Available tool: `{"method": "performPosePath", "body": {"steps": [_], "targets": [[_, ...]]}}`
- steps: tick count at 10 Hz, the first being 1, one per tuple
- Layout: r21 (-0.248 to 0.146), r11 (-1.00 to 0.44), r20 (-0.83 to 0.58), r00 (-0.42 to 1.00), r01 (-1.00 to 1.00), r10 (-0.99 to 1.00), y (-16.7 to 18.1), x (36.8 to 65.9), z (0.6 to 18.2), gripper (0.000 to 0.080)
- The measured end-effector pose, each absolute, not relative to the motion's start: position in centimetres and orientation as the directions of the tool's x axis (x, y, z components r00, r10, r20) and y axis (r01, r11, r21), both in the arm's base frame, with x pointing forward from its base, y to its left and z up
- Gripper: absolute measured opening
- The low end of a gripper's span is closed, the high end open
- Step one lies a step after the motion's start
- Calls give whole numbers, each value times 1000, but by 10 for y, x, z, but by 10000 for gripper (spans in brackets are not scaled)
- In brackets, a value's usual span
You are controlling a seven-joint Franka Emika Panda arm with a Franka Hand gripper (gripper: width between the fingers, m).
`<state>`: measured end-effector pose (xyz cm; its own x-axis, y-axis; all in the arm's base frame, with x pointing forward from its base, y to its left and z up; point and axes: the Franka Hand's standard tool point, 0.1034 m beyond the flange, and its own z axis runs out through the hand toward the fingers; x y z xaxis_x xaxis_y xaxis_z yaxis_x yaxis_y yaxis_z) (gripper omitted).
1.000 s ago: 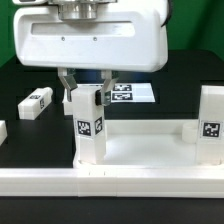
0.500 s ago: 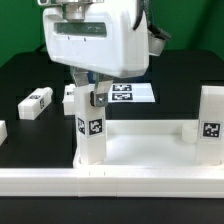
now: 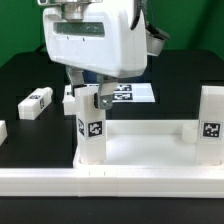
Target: Assemble desk
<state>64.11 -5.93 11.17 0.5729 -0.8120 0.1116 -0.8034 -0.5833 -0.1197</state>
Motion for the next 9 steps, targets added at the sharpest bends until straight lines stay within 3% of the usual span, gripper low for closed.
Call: {"method": "performPosePath", "body": {"steps": [4,9], "targets": [[-55,-854,152,841,-518,-520,-53,643,111,647],[22,-994,162,981,-111,-106,-60,644,113,649]]}}
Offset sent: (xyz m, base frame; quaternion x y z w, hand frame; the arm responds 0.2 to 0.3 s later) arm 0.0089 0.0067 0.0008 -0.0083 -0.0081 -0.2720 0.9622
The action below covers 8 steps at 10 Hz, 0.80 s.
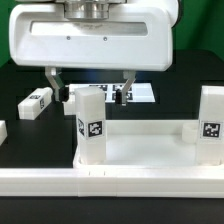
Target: Assemble desk
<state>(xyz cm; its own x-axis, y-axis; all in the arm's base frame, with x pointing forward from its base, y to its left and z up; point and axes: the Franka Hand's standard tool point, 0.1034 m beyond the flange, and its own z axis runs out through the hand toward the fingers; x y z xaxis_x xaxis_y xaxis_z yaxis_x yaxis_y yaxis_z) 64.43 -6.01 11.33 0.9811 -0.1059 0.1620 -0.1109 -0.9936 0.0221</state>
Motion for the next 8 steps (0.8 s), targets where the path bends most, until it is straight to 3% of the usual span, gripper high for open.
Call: {"method": "performPosePath", "body": {"steps": [4,7,8], "targets": [[64,-989,152,978,133,142,-62,644,112,649],[72,-979,148,969,189,198,-62,644,112,637],[70,-982,149,971,176,185,-62,644,112,466]]}}
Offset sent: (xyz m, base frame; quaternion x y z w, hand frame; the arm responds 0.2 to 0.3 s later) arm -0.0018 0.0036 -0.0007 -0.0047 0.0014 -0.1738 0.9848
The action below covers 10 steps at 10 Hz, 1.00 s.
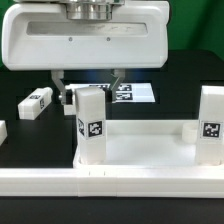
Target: Assemble desk
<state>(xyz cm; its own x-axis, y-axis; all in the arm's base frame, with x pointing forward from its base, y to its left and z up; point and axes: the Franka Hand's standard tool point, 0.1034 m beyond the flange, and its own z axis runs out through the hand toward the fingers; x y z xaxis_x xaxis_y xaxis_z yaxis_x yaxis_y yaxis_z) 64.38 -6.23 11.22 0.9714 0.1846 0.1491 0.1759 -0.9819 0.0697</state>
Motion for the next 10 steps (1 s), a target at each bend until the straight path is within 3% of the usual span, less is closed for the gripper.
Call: {"method": "performPosePath", "body": {"steps": [1,3,7,10], "targets": [[66,-986,151,975,152,161,-62,644,112,289],[56,-994,154,983,98,105,-62,644,112,290],[-15,-964,162,951,-264,-263,-61,643,111,290],[-71,-825,147,812,-561,-565,-59,643,111,290]]}}
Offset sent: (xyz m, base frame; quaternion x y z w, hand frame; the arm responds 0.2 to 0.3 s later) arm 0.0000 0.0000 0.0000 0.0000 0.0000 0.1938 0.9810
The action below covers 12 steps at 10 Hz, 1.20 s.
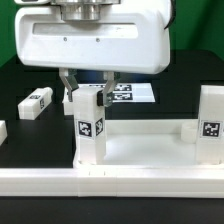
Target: Assemble desk
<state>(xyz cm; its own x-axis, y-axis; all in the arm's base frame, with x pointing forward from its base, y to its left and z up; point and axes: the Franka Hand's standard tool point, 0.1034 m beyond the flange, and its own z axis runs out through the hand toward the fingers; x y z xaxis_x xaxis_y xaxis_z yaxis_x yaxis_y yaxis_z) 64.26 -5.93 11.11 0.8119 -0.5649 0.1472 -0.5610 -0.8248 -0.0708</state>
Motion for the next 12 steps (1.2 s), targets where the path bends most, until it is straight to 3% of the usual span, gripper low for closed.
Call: {"method": "performPosePath", "body": {"steps": [2,7,10,11,12], "targets": [[-96,-684,129,672,-723,-729,-59,642,111,290],[-127,-377,63,372,-918,-926,-60,642,111,290],[-125,-409,65,404,-904,-913,-60,642,111,291],[-120,-446,69,441,-887,-895,-60,641,110,509],[-115,-512,79,506,-851,-859,-60,642,110,509]]}}
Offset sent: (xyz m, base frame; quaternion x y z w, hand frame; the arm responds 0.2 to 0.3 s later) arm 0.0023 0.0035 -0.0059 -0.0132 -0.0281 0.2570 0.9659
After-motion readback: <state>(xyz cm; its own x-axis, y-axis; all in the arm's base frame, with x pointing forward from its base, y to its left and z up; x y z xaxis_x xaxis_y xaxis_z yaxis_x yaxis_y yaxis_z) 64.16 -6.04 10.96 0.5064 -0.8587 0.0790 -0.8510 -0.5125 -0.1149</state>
